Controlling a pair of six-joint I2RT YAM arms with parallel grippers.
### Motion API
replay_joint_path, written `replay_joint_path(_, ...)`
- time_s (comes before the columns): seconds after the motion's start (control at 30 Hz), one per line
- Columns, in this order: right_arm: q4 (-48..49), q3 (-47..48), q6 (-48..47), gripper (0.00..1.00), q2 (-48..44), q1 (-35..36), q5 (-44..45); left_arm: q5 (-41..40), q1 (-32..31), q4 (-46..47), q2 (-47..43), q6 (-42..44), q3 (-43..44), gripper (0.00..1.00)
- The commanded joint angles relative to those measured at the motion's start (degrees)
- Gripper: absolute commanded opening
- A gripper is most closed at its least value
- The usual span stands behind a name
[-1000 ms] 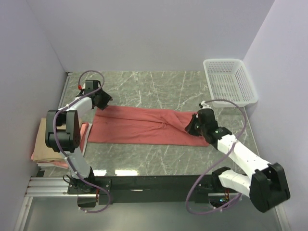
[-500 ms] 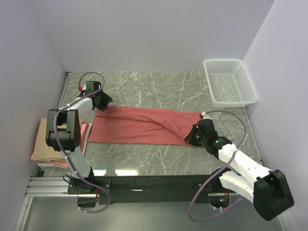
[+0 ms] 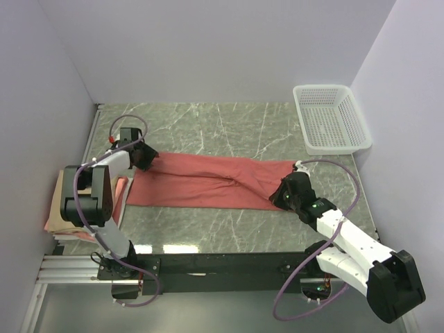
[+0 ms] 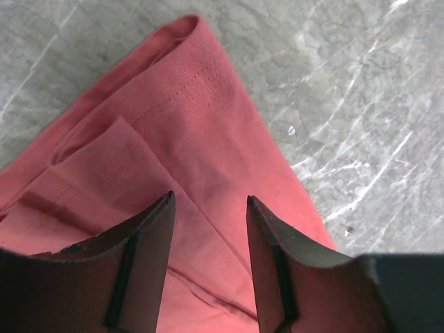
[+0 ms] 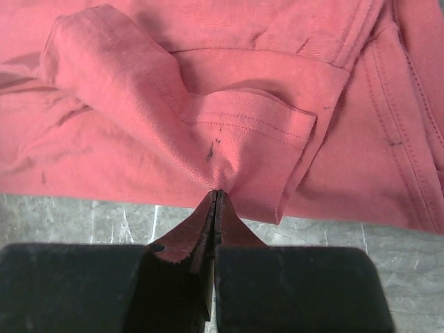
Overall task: Fold and stack the t-shirts
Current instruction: Fold the tshirt
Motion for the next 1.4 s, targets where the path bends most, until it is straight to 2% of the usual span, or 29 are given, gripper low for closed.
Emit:
replay_joint_path(0.0,-0.8,0.3,0.9,0.00,-0.6,0.4,2.5,-0.7,1.5,2.4,-4.0,-0.4,-1.1,0.51)
replay_joint_path(0.3,-1.4,0.4,1.6,0.01,-1.2,0.4,4.1,-0.6,2.7,3.1,-7.0,-0.5,-4.8,0.51)
replay_joint_path(0.4,-2.0,1.4,0.9,0.08,-2.1,0.3,3.7,-0.2,2.9,3.7,-8.8,-0.5,-5.9,0.51)
replay_joint_path(0.57,-3.6,6.8,-1.0,0.31,-2.3,3.5,5.1,-1.0,2.1,2.3,-11.6,0.1,-3.1,0.51)
replay_joint_path(0.63,-2.9,9.2,-1.5,0.34,0.6,6.0,6.2,-3.0,1.2,0.6,-10.3,0.1,-1.3,0.52)
replay_joint_path(0.73,-0.7,15.7,-2.5,0.33,9.0,9.1,9.1,-5.0,-1.3,-1.3,-6.3,0.1,2.7,0.51)
replay_joint_path(0.77,-0.2,19.7,-2.8,0.33,14.4,9.7,9.1,-5.5,-2.3,-2.4,-5.2,0.0,4.5,0.51)
replay_joint_path(0.87,1.0,28.3,-4.5,0.24,24.5,11.9,9.3,-6.4,-3.5,-3.7,-2.0,-0.3,7.2,0.49)
replay_joint_path(1.07,0.3,44.0,-6.0,0.20,42.5,16.1,8.9,-8.0,-4.3,-5.1,2.6,0.1,11.0,0.49)
replay_joint_path(1.23,-1.8,53.2,-6.2,0.18,52.5,18.8,7.8,-8.0,-4.3,-5.5,3.9,0.6,11.2,0.49)
replay_joint_path(1.37,-3.0,56.0,-6.5,0.17,57.7,21.0,7.4,-8.4,-4.1,-5.2,2.3,1.0,8.9,0.49)
